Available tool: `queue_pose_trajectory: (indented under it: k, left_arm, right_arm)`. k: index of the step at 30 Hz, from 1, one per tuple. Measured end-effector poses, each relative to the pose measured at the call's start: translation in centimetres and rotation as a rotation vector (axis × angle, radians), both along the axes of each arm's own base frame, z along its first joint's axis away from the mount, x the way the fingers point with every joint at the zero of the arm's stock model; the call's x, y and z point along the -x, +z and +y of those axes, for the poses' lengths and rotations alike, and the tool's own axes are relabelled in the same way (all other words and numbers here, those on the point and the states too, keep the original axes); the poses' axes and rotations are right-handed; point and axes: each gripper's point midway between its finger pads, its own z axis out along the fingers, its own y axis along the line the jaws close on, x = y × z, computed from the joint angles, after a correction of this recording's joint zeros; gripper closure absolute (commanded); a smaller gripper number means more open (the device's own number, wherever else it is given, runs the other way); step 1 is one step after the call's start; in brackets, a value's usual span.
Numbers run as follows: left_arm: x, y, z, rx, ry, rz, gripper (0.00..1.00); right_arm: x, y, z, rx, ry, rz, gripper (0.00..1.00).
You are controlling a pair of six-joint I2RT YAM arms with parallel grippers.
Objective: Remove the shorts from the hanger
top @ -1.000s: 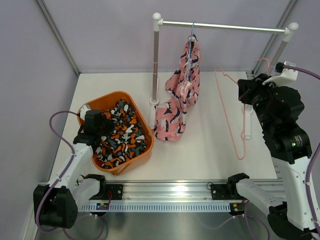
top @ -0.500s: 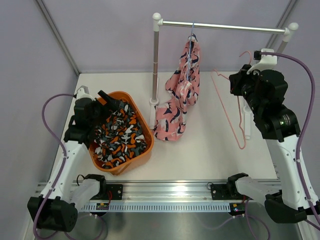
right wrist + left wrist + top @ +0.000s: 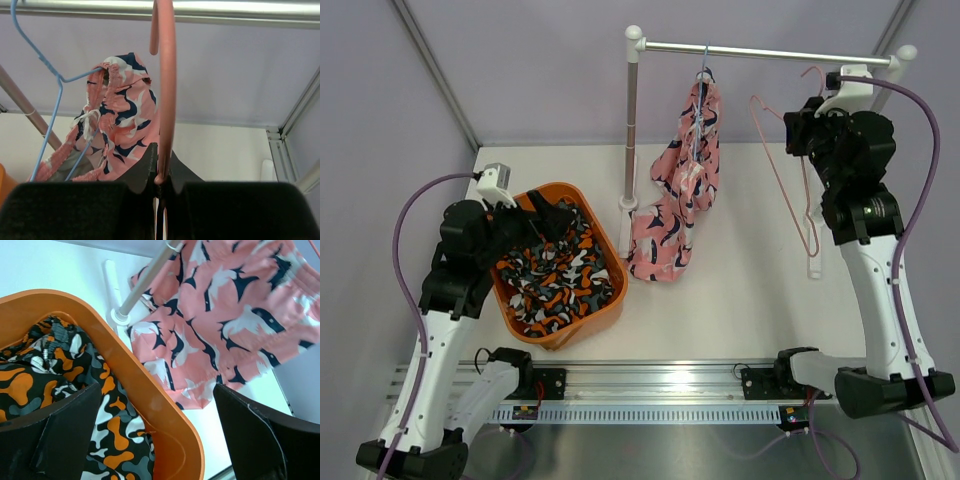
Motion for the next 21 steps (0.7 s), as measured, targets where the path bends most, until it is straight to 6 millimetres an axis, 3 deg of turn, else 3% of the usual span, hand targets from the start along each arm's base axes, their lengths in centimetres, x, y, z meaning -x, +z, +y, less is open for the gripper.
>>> queue_pose_trajectory:
  k: [9,14,21]
  left_arm:
    - [2.0,-0.8,-1.4,-0.032,-0.081,-0.03,0.01]
    - [2.5,-2.5,-1.5,-0.067,-0.091,-0.007,0.01]
    - [2.6,-3.0,-1.5,-0.086,-0.096,-0.011,0.01]
  right_arm:
    - [-7.1,1.4,-1.4,0.035,-0.042,-0.016,1.0]
    - [-10.1,0.4,-2.2,0.029,-0.068,0.01,1.0]
    - [-13.2,-1.6,-2.8,0.006,-0.109,0.053,1.0]
